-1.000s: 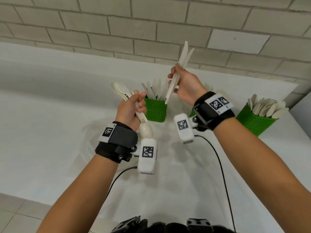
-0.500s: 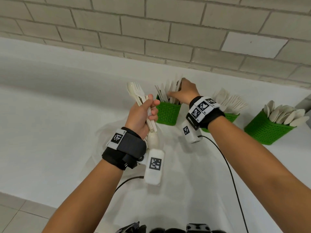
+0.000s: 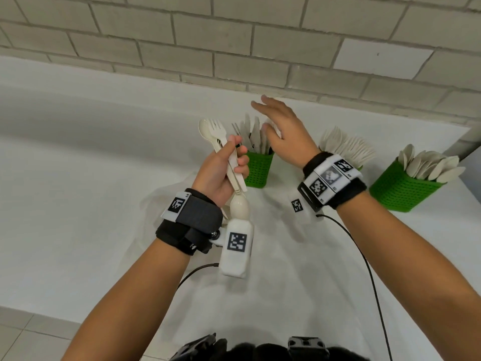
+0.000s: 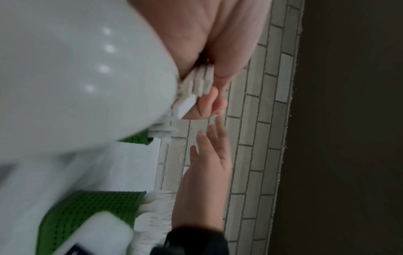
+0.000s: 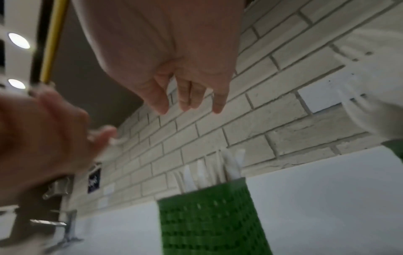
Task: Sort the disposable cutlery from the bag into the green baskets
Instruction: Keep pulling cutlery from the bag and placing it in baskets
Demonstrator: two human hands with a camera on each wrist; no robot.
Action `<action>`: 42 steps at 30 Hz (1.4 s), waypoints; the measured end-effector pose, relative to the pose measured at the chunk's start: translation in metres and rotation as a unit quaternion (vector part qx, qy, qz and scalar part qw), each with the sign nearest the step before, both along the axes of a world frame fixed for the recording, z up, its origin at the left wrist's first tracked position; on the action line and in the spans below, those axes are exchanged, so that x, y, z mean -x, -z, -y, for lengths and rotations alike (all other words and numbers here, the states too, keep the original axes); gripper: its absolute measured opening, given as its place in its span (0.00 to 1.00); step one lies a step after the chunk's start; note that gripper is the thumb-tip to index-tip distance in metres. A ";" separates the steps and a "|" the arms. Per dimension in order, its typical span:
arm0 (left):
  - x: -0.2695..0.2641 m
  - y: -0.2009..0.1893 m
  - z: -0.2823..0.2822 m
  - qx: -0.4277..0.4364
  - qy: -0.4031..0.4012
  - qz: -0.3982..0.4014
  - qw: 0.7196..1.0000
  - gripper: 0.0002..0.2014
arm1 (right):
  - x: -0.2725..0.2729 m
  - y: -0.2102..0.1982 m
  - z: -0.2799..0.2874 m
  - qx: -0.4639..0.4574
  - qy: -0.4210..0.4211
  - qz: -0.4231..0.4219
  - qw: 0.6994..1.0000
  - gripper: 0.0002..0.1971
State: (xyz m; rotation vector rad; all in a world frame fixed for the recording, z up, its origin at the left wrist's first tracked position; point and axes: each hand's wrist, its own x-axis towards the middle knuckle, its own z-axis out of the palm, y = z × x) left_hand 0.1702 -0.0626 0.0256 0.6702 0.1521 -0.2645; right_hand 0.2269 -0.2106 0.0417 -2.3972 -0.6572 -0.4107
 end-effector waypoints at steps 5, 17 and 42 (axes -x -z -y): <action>0.001 -0.003 0.015 -0.001 0.043 0.018 0.999 0.12 | 0.058 -0.010 0.006 -0.157 -0.060 -0.121 0.978 0.08; 0.036 -0.008 0.070 -0.133 0.156 0.138 0.969 0.14 | 0.076 -0.030 0.054 -0.351 0.029 -0.312 0.882 0.19; 0.026 -0.018 0.128 -0.056 0.059 0.012 0.997 0.07 | 0.119 -0.002 0.132 -0.206 -0.115 -0.116 0.965 0.16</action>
